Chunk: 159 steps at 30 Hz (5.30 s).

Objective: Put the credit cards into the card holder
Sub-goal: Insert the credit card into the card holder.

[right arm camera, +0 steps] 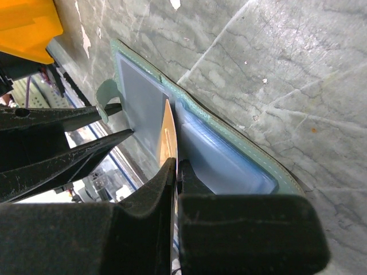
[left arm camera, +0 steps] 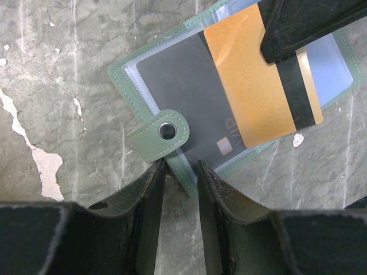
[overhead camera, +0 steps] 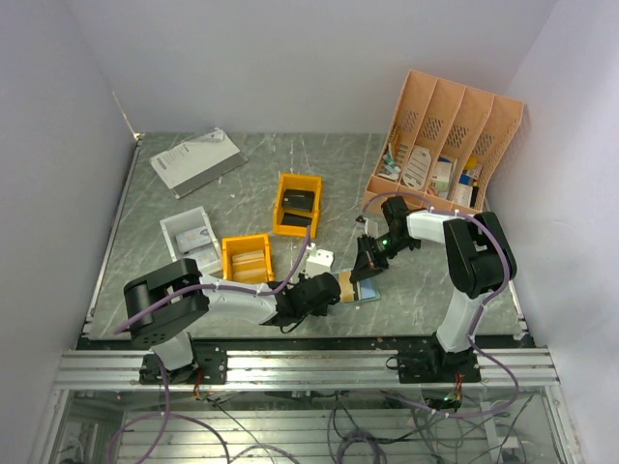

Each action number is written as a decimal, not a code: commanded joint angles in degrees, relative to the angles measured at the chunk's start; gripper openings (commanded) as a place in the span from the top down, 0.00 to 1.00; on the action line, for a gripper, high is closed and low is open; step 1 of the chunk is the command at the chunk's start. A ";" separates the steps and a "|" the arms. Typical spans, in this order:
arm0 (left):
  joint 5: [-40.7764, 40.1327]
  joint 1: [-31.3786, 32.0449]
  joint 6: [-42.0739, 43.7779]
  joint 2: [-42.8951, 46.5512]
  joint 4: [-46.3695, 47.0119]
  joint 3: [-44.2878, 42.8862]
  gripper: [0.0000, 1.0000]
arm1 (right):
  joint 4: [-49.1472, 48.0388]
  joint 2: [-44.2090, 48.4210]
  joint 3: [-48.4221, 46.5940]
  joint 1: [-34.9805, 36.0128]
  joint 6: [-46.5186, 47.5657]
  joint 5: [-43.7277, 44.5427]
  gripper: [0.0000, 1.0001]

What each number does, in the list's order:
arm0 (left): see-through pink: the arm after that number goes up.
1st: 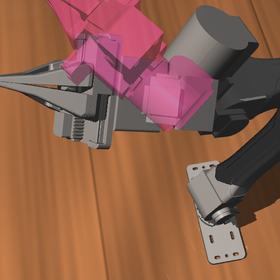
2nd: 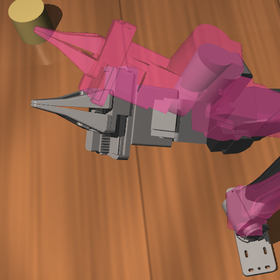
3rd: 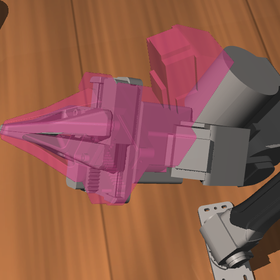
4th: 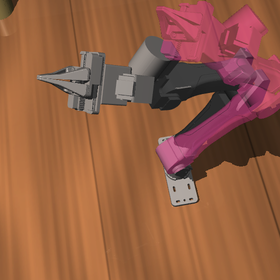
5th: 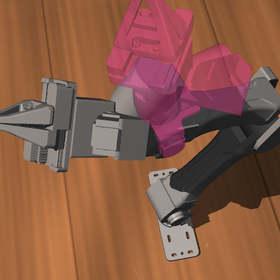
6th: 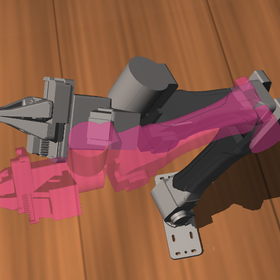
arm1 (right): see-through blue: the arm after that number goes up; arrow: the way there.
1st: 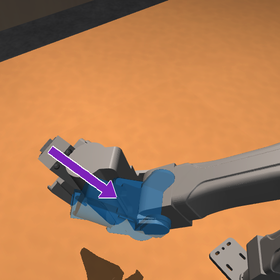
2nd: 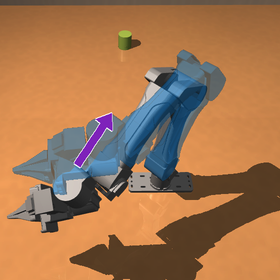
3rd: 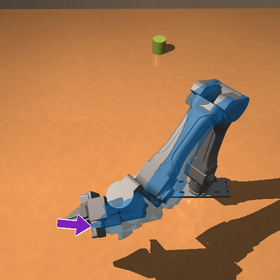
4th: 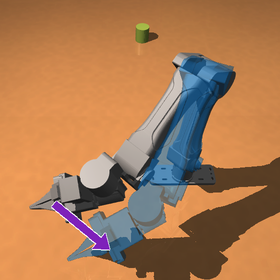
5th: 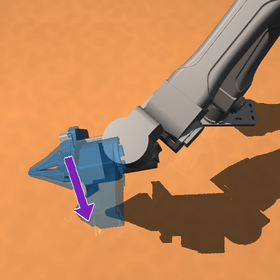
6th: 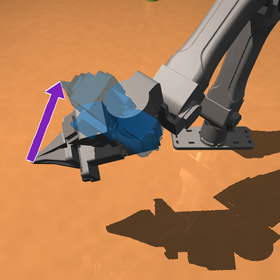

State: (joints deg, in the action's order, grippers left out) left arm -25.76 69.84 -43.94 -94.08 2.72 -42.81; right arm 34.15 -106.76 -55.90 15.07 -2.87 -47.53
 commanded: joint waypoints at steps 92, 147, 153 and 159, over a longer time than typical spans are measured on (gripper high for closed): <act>-10.51 5.13 -12.93 -21.76 -14.20 -32.73 0.63 | 4.61 -8.56 -7.56 3.73 4.31 4.37 0.71; -14.82 2.29 -12.24 -9.53 -18.73 -26.64 0.63 | 4.31 1.53 -7.46 2.87 5.64 0.77 0.61; -14.73 2.31 -11.13 -3.93 -18.34 -20.51 0.64 | 2.64 3.22 -5.42 2.78 5.00 1.98 0.85; -14.05 1.82 -13.14 0.67 -18.07 -12.99 0.64 | 2.72 0.78 -4.71 4.02 4.80 4.37 1.00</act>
State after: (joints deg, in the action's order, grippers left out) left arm -38.81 72.20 -56.01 -95.74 -16.01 -59.09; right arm 37.58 -104.73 -61.28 18.20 1.91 -45.28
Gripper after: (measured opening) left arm 0.359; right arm 0.006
